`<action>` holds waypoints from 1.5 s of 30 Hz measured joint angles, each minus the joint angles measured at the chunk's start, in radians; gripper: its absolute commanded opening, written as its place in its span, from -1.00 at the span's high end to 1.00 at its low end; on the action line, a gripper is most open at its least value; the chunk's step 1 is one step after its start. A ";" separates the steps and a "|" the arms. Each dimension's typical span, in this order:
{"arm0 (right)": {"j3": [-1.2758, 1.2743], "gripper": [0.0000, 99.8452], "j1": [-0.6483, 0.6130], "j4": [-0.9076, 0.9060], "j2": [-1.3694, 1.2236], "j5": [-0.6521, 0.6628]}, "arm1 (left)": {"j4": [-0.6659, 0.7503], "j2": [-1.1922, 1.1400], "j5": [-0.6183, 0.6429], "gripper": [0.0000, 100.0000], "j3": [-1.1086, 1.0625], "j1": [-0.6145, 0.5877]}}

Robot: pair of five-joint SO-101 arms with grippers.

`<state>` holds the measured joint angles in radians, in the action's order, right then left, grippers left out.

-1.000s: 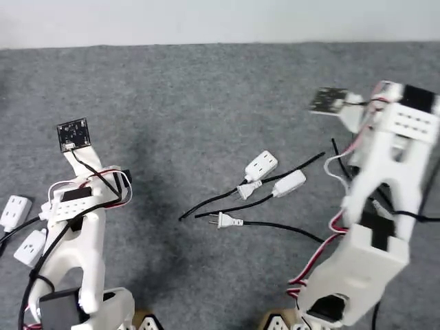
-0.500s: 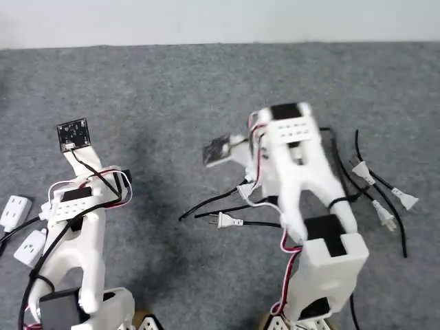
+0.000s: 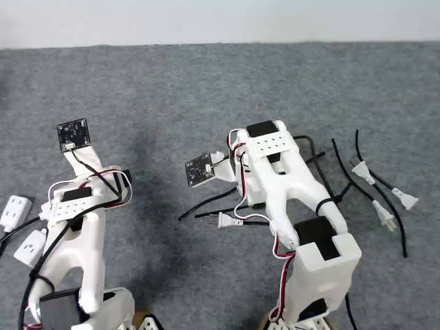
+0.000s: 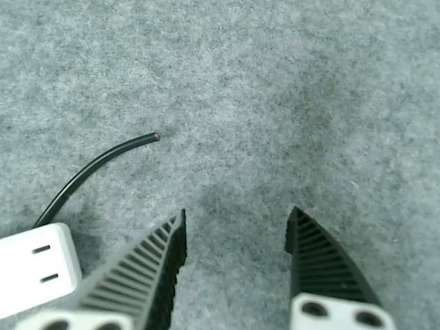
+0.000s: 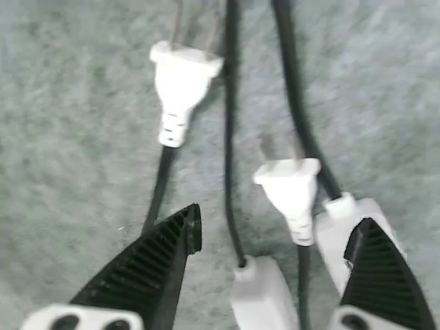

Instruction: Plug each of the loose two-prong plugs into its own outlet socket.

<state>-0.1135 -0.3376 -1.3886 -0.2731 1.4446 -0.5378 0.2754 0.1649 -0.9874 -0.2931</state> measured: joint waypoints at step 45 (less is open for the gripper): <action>0.414 0.98 0.290 -0.342 0.143 0.014 | 0.000 0.000 0.000 0.55 0.000 0.000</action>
<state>0.3007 -0.0476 -1.7308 -0.1304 1.4584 -0.5378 0.2754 0.1649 -0.9874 -0.2931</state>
